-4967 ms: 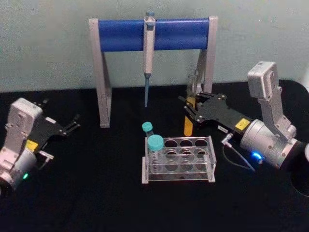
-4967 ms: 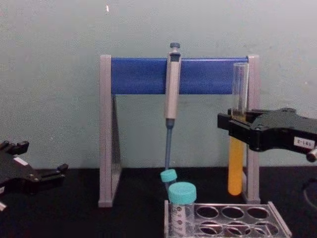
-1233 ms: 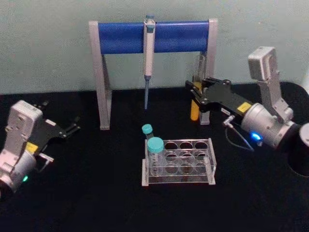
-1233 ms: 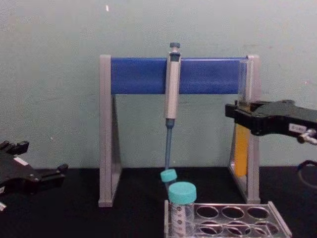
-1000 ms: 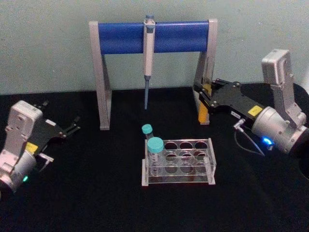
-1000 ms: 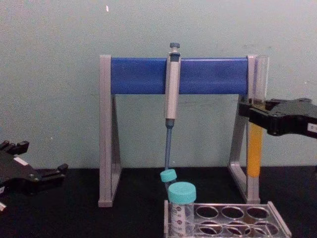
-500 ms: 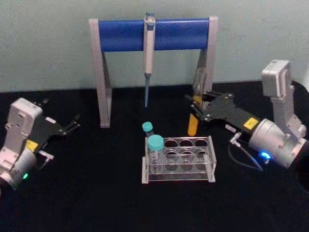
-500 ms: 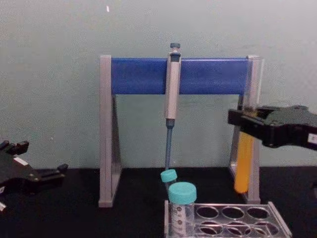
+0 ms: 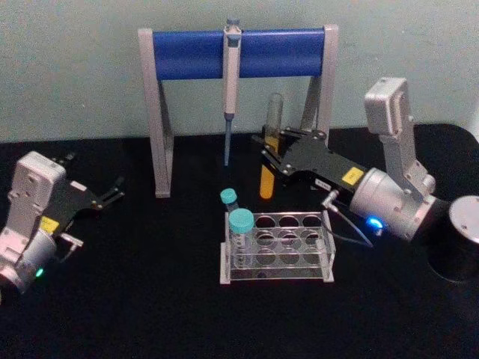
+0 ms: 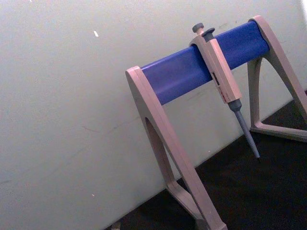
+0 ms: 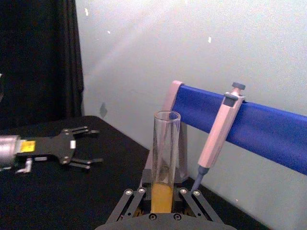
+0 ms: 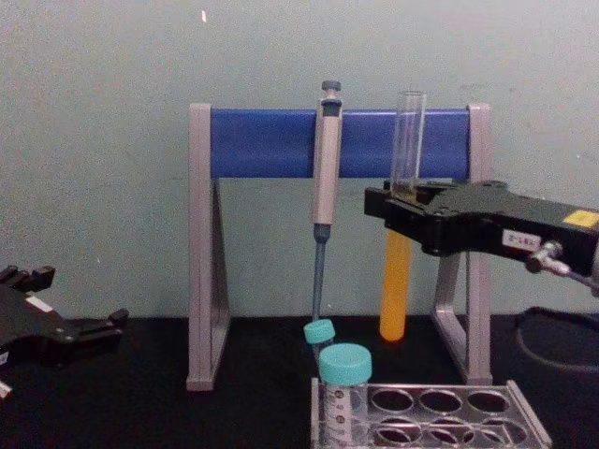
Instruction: Pick up the test tube from the test tube rack, shake it, then place it back into the test tube rack.
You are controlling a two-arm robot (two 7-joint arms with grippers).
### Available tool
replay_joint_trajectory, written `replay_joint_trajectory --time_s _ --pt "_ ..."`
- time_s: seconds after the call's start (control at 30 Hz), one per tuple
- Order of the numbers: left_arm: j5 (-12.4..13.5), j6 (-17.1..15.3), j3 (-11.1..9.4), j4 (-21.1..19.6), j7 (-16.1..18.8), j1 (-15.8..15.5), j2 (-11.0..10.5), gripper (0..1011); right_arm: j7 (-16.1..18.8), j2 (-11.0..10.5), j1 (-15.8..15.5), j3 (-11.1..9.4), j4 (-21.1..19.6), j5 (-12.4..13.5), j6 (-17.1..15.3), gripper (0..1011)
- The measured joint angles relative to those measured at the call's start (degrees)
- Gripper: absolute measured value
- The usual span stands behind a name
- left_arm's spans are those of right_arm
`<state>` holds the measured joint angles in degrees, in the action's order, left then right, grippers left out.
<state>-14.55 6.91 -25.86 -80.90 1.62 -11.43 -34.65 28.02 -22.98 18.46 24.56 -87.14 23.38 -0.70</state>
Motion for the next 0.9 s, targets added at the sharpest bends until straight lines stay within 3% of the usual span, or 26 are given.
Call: replay_joint_trajectory --time_s 0.27,0.47,0.67,0.9 --pt "0.00 0.00 0.00 0.00 0.00 0.00 0.00 1001 -0.05 1.70 4.21 0.18 6.12 -0.56 0.88 232" --pt "0.00 0.00 0.00 0.00 0.00 0.00 0.00 1001 -0.36 1.69 5.31 -0.73 8.49 -0.65 1.38 232" --pt "0.00 0.00 0.00 0.00 0.00 0.00 0.00 1001 -0.74 0.60 4.66 -2.10 8.49 -0.57 1.56 232" --pt "0.00 0.00 0.00 0.00 0.00 0.00 0.00 1001 -0.89 -1.16 2.05 -3.52 5.44 0.03 1.59 232"
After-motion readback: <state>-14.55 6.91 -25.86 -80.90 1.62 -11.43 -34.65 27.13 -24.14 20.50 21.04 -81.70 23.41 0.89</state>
